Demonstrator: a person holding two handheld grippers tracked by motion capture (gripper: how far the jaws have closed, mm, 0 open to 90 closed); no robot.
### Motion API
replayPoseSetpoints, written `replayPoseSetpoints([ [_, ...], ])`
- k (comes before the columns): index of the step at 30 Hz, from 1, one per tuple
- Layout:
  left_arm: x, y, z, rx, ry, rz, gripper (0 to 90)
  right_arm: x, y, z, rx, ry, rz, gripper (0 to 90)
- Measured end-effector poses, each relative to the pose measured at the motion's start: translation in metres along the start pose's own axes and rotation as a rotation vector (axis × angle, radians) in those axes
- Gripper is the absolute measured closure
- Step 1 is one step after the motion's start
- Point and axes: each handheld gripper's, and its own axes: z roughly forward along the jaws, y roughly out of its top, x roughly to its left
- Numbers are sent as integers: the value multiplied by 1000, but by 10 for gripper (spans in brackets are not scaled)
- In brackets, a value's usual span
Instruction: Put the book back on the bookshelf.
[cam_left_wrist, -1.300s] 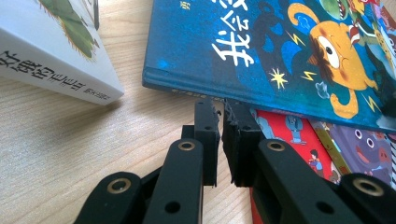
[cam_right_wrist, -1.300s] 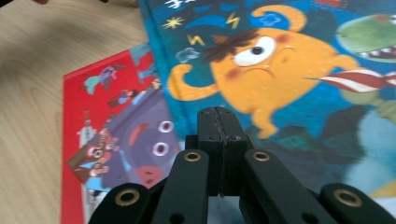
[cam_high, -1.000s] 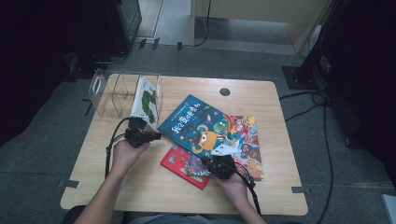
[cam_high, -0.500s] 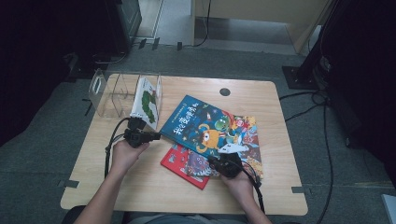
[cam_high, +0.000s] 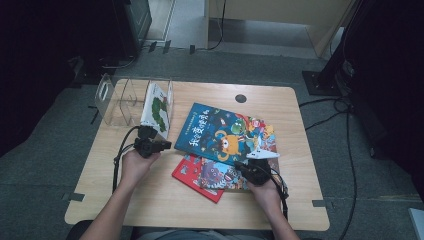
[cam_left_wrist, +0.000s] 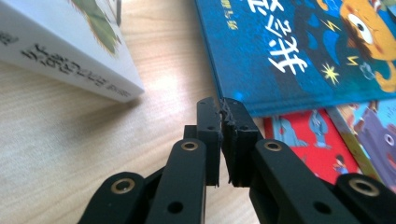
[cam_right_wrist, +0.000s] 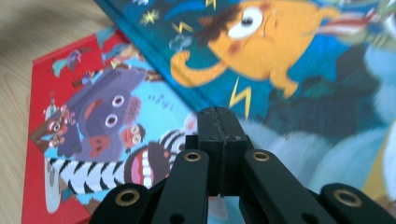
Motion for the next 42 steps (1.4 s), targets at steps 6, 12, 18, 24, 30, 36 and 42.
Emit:
replayPoseSetpoints([
  [6, -2, 2, 12, 20, 20, 13, 878, -14, 3, -5, -20, -43, 31, 900],
  [12, -5, 4, 20, 28, 45, 31, 893, -40, 5, -13, -35, -99, 92, 900],
  [18, -9, 3, 23, 49, 15, 32, 900, -67, 6, -21, -55, -169, 153, 900],
  [24, -20, 0, 24, 52, -3, 45, 900, -96, 9, -22, -66, -205, 219, 900],
  [30, -16, 1, 29, 42, -20, 10, 900, -114, 14, -11, -42, -224, 218, 900],
  [36, -29, -4, 30, 58, -58, 31, 900, -122, 19, -7, -46, -234, 197, 900],
  [42, -39, -11, 26, 52, -65, 37, 900, -132, 17, -9, -59, -186, 215, 900],
])
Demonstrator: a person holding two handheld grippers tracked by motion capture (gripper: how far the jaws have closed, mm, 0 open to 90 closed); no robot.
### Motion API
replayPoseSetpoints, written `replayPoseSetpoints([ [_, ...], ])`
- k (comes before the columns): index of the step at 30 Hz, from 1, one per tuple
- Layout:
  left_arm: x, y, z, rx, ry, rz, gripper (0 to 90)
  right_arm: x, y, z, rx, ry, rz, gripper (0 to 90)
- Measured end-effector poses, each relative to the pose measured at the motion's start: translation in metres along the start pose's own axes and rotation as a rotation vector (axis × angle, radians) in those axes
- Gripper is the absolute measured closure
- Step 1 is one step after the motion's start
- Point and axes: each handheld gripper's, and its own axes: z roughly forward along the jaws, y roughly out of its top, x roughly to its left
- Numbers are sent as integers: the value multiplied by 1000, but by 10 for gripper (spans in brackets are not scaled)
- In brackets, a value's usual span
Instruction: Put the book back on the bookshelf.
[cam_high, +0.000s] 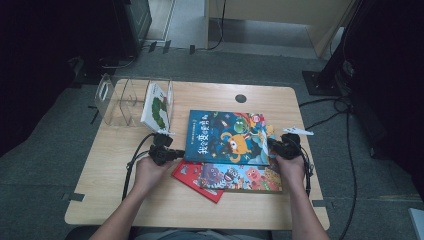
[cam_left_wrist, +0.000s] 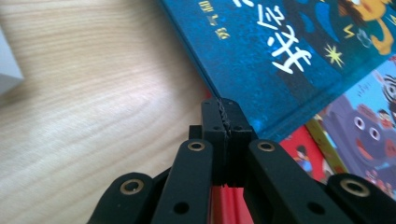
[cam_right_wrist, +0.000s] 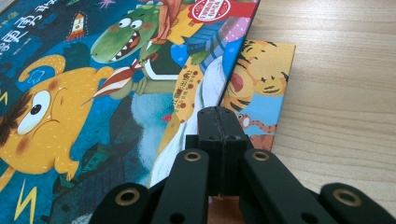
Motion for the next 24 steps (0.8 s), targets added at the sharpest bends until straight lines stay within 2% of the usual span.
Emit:
replayPoseSetpoints([
  [6, -6, -7, -2, -5, -9, -16, 900, 3, 1, -1, 16, -19, -30, 900],
  [9, -10, -10, -3, 0, -10, -11, 900, 3, 2, -2, 28, -21, -54, 900],
  [12, -17, -13, -3, -1, -6, -11, 900, -1, 2, -3, 33, -8, -31, 900],
  [16, -25, -16, -5, 1, -14, -3, 900, -4, 2, -4, 35, 5, -26, 900],
  [18, -24, -17, -6, 2, -23, -13, 900, -6, 2, -4, 35, 18, -22, 900],
  [21, -15, -15, -7, 2, -25, -52, 822, -6, 4, -2, 41, 17, -24, 900],
  [22, -11, -13, -9, -10, -23, -71, 807, -6, 5, -2, 39, 17, -32, 900],
  [24, -6, -10, -12, -29, -23, -86, 749, -7, 7, 0, 37, 17, -35, 900],
])
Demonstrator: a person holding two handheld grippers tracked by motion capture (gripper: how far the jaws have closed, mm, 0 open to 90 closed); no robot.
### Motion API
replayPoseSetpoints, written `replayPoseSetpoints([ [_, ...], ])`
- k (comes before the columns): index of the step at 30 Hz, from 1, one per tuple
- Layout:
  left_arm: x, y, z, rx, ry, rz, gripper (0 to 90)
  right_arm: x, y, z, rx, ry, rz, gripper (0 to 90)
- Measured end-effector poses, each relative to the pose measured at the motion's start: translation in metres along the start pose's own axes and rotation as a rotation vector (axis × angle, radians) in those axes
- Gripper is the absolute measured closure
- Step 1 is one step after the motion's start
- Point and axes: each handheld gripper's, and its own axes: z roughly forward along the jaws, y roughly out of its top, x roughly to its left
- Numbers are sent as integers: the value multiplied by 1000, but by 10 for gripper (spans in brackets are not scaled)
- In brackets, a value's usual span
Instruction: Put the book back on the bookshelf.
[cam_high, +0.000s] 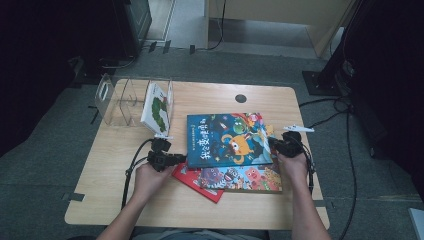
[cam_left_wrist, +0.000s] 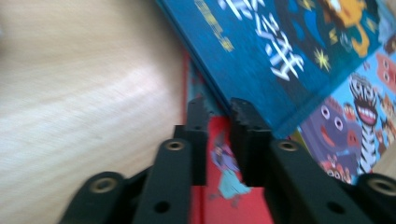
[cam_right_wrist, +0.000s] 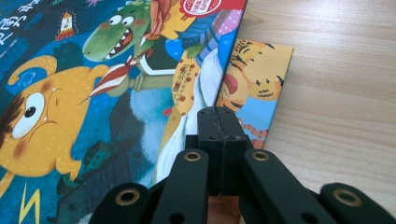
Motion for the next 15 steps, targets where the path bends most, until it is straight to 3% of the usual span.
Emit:
replayPoseSetpoints([
  [4, 8, 7, -1, -11, -16, -20, 579, -3, 4, 4, -8, 5, 5, 900],
  [9, 11, 16, 7, 5, -9, -6, 494, -3, 7, 8, -14, 0, 5, 900],
  [11, 12, 21, 9, 16, -23, -20, 435, -3, 8, 10, -17, -10, 0, 900],
  [15, 10, 29, 13, 15, -28, -23, 406, -4, 10, 12, -23, -8, 5, 900],
])
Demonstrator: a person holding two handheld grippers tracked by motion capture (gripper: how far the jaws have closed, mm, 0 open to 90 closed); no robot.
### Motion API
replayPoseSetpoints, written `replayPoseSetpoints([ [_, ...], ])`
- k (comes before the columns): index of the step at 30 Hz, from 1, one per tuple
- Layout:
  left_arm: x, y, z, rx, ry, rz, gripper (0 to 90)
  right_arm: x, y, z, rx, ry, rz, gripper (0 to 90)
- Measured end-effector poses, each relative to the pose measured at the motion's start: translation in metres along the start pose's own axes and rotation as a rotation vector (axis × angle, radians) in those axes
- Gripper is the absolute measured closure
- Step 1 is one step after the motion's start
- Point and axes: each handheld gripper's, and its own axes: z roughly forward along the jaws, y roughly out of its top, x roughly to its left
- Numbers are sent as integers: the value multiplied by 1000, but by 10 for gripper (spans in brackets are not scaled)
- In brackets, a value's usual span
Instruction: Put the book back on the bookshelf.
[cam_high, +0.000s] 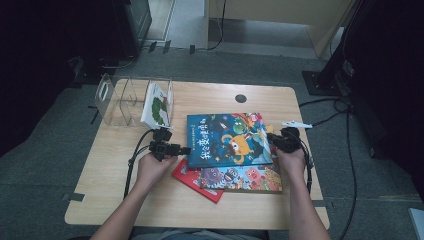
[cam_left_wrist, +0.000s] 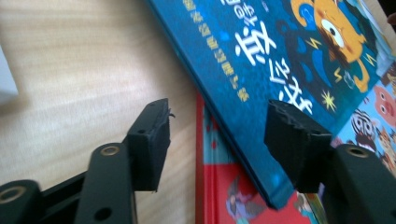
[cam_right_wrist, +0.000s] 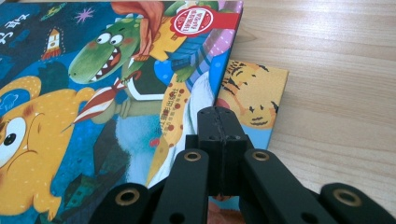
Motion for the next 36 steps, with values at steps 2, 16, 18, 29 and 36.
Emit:
replayPoseSetpoints([
  [2, -1, 3, 2, 2, 5, -4, 397, 0, 1, 1, 0, -3, -3, 900],
  [16, -7, 25, 19, 41, 36, -47, 379, -1, 3, 2, 3, 2, -19, 900],
  [18, -7, 27, 21, 44, 40, -50, 369, -1, 2, 2, 4, 3, -18, 900],
  [29, -1, 29, 32, 75, 33, -91, 358, 1, 2, -3, 35, 7, -55, 899],
  [36, -2, 31, 37, 102, -19, -114, 379, -1, 0, -4, 35, 25, -49, 900],
])
